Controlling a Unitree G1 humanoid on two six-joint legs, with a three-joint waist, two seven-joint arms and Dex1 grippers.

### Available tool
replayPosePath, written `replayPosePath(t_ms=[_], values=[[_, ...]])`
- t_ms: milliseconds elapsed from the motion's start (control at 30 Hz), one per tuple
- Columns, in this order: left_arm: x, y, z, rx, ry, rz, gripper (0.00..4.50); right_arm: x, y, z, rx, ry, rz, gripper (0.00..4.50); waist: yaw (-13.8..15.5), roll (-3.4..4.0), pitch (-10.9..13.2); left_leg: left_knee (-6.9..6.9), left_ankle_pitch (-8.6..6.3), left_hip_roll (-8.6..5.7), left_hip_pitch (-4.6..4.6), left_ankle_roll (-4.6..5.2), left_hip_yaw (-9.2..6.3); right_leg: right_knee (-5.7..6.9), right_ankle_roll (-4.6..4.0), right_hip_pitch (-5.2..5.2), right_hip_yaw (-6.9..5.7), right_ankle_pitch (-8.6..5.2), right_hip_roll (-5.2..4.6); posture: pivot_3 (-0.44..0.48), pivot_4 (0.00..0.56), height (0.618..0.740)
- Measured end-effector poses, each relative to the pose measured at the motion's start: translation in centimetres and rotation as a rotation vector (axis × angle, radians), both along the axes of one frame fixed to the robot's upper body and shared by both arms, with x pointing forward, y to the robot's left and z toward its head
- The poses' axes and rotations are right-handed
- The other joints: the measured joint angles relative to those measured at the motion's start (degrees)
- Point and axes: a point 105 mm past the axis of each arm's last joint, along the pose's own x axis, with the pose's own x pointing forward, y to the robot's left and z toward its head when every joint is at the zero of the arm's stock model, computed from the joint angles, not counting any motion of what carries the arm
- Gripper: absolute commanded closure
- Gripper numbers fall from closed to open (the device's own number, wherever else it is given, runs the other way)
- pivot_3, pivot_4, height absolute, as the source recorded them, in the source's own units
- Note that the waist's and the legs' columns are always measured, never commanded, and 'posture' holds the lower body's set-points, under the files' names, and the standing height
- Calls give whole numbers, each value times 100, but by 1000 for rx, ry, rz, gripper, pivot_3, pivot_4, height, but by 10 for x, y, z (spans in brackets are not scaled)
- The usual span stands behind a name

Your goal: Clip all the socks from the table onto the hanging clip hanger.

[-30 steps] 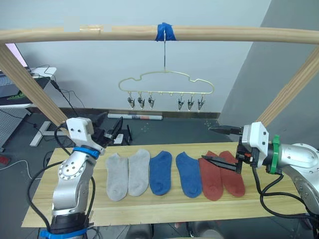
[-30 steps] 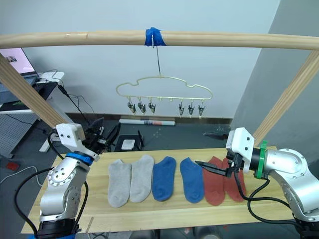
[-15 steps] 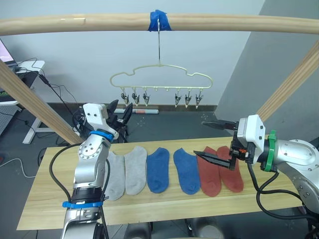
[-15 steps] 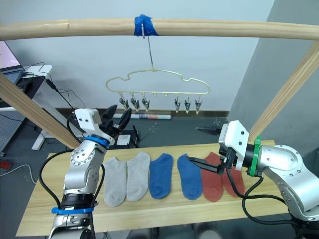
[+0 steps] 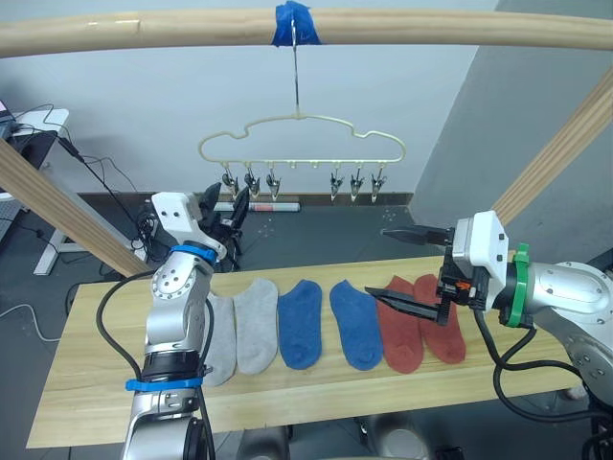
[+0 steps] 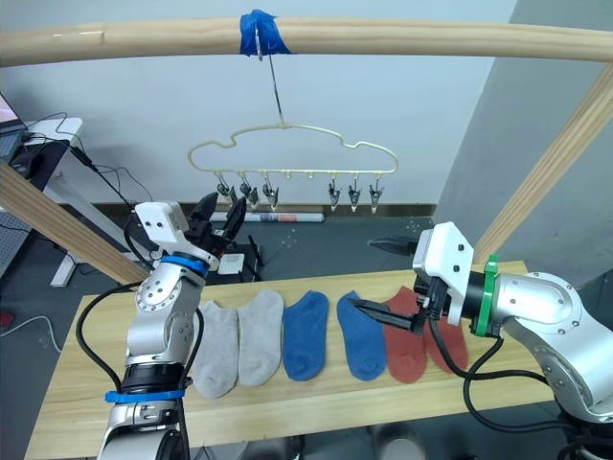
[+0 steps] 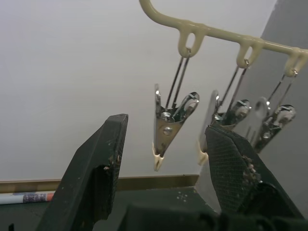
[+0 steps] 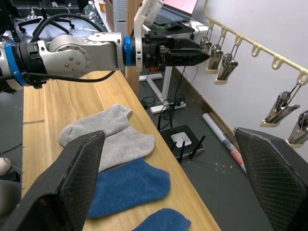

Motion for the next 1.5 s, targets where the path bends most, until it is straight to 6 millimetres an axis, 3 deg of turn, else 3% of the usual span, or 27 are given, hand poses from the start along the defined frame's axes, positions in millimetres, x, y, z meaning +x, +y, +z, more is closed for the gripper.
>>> replayPosePath(t_ms=[167, 1100, 1200, 1400, 1500], values=[[-2, 2, -5, 1, 15, 4, 1703, -2, 2, 1, 1, -3, 5, 0, -17, -6, 11, 0, 0, 0, -1, 0, -1, -1, 0, 0, -2, 0, 0, -351, 264, 739], [4, 7, 17, -14, -44, 48, 1703, -1, 2, 2, 7, -10, -5, 0, -40, -9, 22, -2, 0, 0, -5, -1, -1, -8, 5, -1, -1, -2, 0, -340, 262, 739], [5, 6, 19, -12, -52, 41, 2280, -1, 2, 2, 7, -9, -5, 0, -40, -8, 24, -3, -1, 0, -4, -1, 0, -9, 6, -1, -1, -2, 0, -340, 261, 739], [4, 4, 20, -6, -54, 24, 3908, -1, 2, 2, 8, -9, -5, 0, -40, -9, 38, -3, -1, 0, -5, -1, -1, -10, 5, -1, -1, -2, 0, -340, 261, 739], [3, 3, 22, -3, -62, 21, 4279, -1, 2, 2, 8, -9, -5, 0, -41, -9, 40, -3, -1, 0, -5, -1, 0, -10, 5, -1, -1, -2, 0, -340, 262, 739]])
